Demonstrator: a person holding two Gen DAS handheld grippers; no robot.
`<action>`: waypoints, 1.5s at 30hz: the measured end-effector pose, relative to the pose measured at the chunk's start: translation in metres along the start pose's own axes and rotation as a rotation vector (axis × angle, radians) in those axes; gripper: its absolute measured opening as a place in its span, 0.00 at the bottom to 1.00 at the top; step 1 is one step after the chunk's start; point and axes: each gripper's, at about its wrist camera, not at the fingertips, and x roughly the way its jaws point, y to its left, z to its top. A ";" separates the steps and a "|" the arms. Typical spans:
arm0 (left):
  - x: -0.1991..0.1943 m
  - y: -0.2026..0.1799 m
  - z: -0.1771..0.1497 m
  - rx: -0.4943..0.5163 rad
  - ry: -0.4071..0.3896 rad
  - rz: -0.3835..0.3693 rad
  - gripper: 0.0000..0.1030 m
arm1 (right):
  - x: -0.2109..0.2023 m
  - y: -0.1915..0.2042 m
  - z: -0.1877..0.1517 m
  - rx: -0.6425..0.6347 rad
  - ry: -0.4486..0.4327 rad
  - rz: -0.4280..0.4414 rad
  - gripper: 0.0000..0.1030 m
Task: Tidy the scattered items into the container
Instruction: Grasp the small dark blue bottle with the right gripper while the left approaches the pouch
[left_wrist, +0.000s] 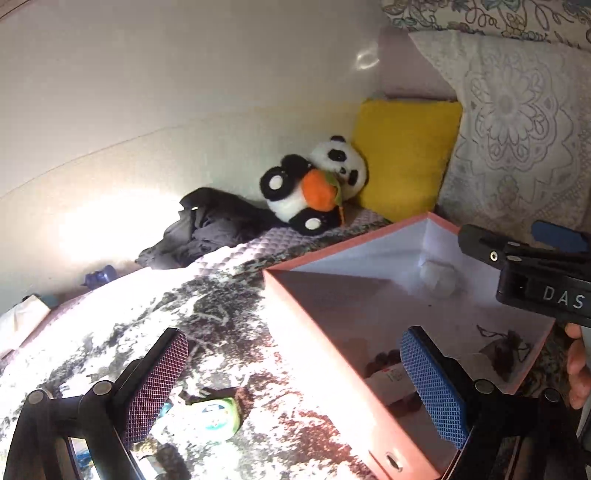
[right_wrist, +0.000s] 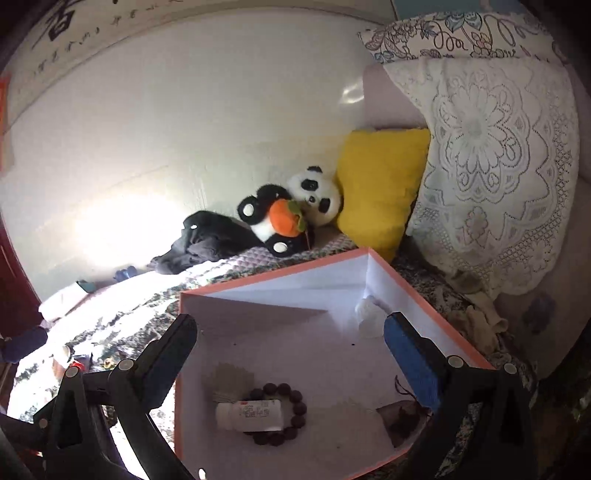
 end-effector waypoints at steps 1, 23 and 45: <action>-0.006 0.009 -0.004 -0.012 0.000 0.016 0.94 | -0.004 0.010 0.000 -0.012 -0.005 0.014 1.00; -0.051 0.301 -0.232 -0.302 0.294 0.418 0.94 | 0.030 0.309 -0.177 -0.434 0.320 0.410 0.90; 0.034 0.369 -0.257 -0.385 0.418 0.386 0.94 | 0.152 0.354 -0.208 -0.507 0.561 0.319 0.25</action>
